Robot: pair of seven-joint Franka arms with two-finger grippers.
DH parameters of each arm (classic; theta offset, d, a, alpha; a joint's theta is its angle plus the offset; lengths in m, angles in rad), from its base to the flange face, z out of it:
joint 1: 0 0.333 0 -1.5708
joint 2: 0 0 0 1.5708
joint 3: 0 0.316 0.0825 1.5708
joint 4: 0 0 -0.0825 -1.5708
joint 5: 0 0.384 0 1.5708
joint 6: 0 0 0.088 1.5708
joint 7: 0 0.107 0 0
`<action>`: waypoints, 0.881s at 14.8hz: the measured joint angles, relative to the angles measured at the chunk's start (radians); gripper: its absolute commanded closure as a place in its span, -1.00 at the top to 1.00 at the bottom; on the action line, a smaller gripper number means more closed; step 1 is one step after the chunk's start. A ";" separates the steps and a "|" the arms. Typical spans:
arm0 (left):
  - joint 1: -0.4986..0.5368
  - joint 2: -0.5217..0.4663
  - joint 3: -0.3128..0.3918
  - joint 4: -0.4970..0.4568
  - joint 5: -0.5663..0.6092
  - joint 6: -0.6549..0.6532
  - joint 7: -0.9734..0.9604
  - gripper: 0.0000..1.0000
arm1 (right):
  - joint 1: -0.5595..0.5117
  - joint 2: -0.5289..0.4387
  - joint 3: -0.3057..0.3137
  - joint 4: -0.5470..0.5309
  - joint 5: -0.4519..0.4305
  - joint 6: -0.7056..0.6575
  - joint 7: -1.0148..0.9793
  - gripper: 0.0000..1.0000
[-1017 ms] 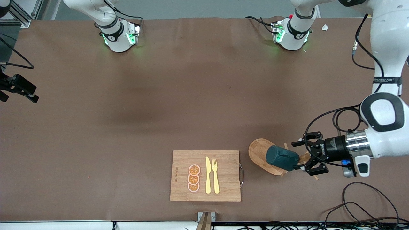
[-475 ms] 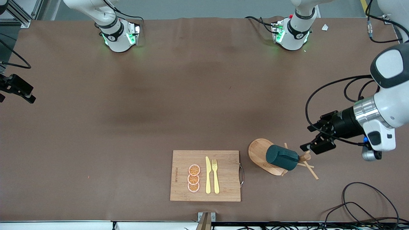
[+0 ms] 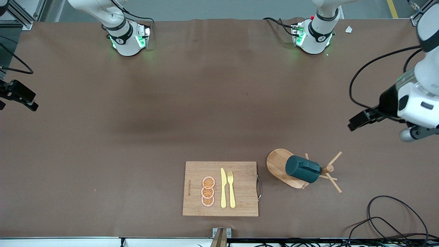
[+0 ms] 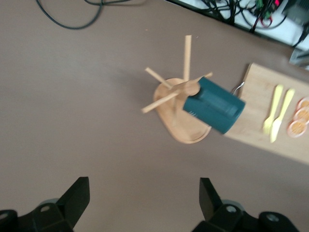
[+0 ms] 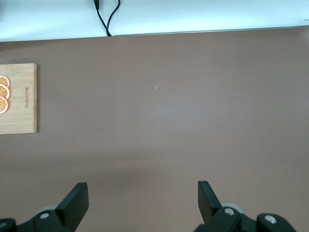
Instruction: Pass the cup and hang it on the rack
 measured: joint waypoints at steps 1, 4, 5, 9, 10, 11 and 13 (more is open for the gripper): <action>0.016 -0.021 0.003 0.000 0.000 -0.007 0.063 1.00 | -0.001 0.001 -0.001 0.000 0.000 -0.014 -0.001 1.00; -0.046 -0.097 0.091 -0.007 -0.006 -0.055 0.165 1.00 | -0.002 0.002 -0.003 0.000 0.000 -0.057 -0.004 1.00; -0.110 -0.122 0.156 -0.011 -0.013 -0.092 0.176 1.00 | -0.002 0.002 -0.002 0.000 0.000 -0.068 -0.004 1.00; -0.323 -0.208 0.388 -0.074 -0.111 -0.158 0.224 1.00 | -0.001 0.001 0.001 0.011 0.000 -0.074 -0.004 1.00; -0.332 -0.229 0.407 -0.101 -0.119 -0.159 0.238 1.00 | -0.001 0.002 0.000 0.012 0.000 -0.075 -0.004 1.00; -0.332 -0.247 0.414 -0.127 -0.124 -0.159 0.247 1.00 | -0.002 0.002 -0.001 0.014 0.000 -0.075 -0.004 1.00; -0.332 -0.282 0.417 -0.184 -0.132 -0.152 0.252 1.00 | -0.002 0.001 -0.001 0.021 0.000 -0.075 -0.004 1.00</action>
